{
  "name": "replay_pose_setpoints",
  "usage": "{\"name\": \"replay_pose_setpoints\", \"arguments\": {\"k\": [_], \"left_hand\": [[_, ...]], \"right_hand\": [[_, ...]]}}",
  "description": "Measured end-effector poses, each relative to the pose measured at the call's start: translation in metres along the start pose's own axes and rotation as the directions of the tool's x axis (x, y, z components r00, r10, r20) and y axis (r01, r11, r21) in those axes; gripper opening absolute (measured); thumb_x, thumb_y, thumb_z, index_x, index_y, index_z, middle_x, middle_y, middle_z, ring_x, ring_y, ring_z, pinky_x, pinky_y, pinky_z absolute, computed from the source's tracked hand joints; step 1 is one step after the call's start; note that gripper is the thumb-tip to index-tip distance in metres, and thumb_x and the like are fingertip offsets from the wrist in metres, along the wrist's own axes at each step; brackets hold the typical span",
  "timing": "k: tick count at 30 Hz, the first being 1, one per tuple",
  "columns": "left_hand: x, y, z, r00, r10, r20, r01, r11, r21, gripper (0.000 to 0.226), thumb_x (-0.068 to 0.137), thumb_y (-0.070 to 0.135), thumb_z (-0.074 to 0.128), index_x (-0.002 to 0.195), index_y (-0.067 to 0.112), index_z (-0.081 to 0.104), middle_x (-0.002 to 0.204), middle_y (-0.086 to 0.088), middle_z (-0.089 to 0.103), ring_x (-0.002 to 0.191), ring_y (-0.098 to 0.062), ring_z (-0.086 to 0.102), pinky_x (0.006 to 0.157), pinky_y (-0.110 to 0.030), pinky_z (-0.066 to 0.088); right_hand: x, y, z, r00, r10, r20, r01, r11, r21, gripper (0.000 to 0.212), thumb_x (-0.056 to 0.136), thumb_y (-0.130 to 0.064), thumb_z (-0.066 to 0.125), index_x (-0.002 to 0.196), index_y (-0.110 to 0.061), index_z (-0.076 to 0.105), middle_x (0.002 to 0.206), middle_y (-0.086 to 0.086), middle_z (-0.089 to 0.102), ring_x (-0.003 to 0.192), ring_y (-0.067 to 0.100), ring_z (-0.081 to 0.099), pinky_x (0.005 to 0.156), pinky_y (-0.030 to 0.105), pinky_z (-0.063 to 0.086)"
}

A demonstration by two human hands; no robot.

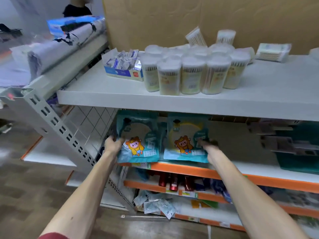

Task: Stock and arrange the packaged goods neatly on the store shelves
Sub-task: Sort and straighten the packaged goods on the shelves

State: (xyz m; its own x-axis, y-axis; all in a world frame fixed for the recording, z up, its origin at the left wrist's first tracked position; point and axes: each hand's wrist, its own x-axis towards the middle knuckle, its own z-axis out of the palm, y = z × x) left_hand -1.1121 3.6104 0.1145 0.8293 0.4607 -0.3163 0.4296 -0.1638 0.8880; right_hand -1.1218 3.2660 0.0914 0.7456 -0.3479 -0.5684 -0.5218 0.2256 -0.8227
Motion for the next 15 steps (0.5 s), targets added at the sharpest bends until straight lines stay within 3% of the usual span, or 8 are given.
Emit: {"name": "replay_pose_setpoints", "arguments": {"k": [3, 7, 11, 13, 15], "left_hand": [[0.018, -0.003, 0.001, 1.000, -0.003, 0.002, 0.003, 0.999, 0.053, 0.043, 0.086, 0.012, 0.070, 0.125, -0.002, 0.057, 0.114, -0.020, 0.064, 0.101, -0.037, 0.063, 0.083, -0.036, 0.050], [0.044, -0.007, 0.003, 0.999, -0.018, 0.031, 0.014, 0.994, 0.112, 0.048, 0.087, 0.011, 0.069, 0.132, 0.001, 0.053, 0.123, -0.024, 0.062, 0.104, -0.036, 0.065, 0.089, -0.042, 0.054], [0.064, -0.015, 0.006, 0.996, 0.014, 0.087, -0.031, 0.981, 0.190, 0.039, 0.090, 0.010, 0.065, 0.126, -0.003, 0.055, 0.107, -0.016, 0.063, 0.074, -0.020, 0.062, 0.060, -0.021, 0.054], [0.071, -0.018, 0.008, 0.992, 0.021, 0.127, -0.049, 0.973, 0.224, 0.038, 0.091, 0.013, 0.064, 0.125, -0.002, 0.056, 0.108, -0.016, 0.063, 0.085, -0.026, 0.065, 0.071, -0.026, 0.055], [0.080, -0.025, 0.010, 0.988, 0.000, 0.156, -0.036, 0.973, 0.230, 0.033, 0.092, 0.016, 0.063, 0.121, 0.002, 0.059, 0.108, -0.016, 0.066, 0.087, -0.027, 0.066, 0.077, -0.034, 0.056]], "right_hand": [[0.005, 0.006, 0.014, 0.999, 0.044, 0.011, -0.044, 0.999, 0.009, 0.019, 0.093, -0.009, 0.062, 0.111, -0.006, 0.056, 0.081, 0.008, 0.061, 0.064, 0.020, 0.060, 0.035, 0.023, 0.047], [0.012, 0.013, 0.035, 0.995, 0.093, 0.020, -0.093, 0.996, 0.004, 0.008, 0.097, -0.011, 0.058, 0.103, -0.008, 0.055, 0.080, 0.008, 0.059, 0.066, 0.021, 0.059, 0.035, 0.022, 0.048], [0.019, 0.021, 0.054, 0.991, 0.133, 0.013, -0.132, 0.991, -0.015, 0.012, 0.098, -0.014, 0.055, 0.109, -0.010, 0.053, 0.082, 0.007, 0.060, 0.067, 0.019, 0.059, 0.047, 0.030, 0.050], [0.022, 0.026, 0.058, 0.993, 0.118, -0.020, -0.119, 0.992, -0.034, 0.007, 0.098, -0.015, 0.057, 0.103, -0.012, 0.053, 0.084, 0.008, 0.062, 0.065, 0.017, 0.059, 0.045, 0.027, 0.049], [0.027, 0.031, 0.059, 0.996, 0.000, -0.093, -0.014, 0.990, -0.140, 0.007, 0.095, -0.019, 0.062, 0.097, -0.013, 0.058, 0.097, 0.012, 0.067, 0.070, 0.018, 0.061, 0.049, 0.023, 0.047]]}}
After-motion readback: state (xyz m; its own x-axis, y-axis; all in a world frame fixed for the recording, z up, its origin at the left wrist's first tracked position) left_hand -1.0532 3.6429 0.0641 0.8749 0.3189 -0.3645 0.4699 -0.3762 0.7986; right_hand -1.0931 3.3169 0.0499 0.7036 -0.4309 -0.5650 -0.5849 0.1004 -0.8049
